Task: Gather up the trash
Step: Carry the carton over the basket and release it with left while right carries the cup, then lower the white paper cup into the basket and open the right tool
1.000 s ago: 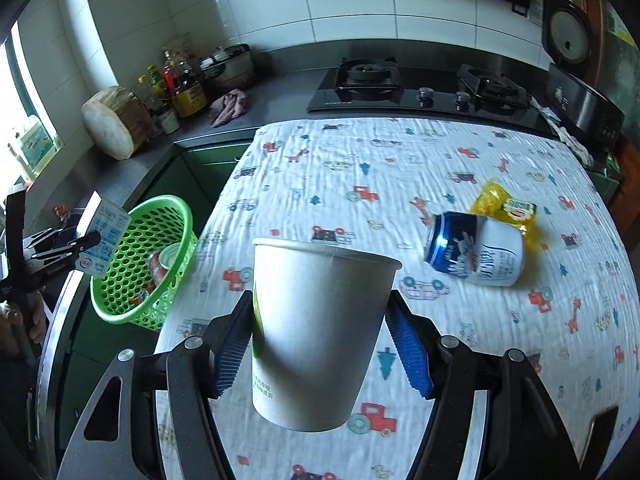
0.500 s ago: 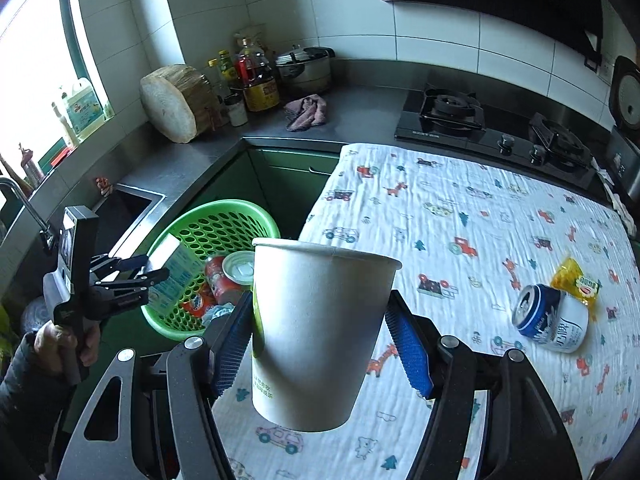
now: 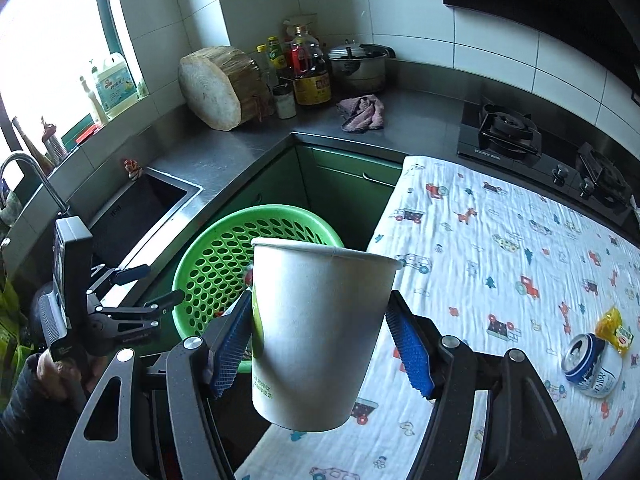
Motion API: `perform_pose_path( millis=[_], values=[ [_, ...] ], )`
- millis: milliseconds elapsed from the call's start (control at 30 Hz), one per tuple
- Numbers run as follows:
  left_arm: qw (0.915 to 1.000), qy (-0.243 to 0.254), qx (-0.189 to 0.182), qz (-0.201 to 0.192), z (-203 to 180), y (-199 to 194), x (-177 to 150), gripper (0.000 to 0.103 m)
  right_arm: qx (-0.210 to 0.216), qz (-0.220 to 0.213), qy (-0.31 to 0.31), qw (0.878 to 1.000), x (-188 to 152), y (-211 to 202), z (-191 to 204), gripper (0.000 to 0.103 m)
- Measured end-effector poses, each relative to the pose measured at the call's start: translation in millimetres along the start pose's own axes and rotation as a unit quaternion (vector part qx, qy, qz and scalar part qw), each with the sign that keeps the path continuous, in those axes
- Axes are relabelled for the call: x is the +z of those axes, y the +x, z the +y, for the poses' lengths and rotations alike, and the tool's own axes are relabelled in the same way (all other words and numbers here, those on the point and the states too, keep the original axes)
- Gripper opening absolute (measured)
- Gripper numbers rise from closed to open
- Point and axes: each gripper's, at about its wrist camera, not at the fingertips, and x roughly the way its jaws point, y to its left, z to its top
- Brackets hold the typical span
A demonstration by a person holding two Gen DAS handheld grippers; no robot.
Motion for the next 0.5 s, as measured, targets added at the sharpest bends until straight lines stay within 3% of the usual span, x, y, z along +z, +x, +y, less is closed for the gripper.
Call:
perform_pose_path(
  millis=[500],
  values=[
    [0.9997,-0.019,0.006,-0.014,20.4,-19.8,-9.6,0.08,0.003,0.034,-0.02,0.999,35.2,84.9,35.9,0.067]
  ],
)
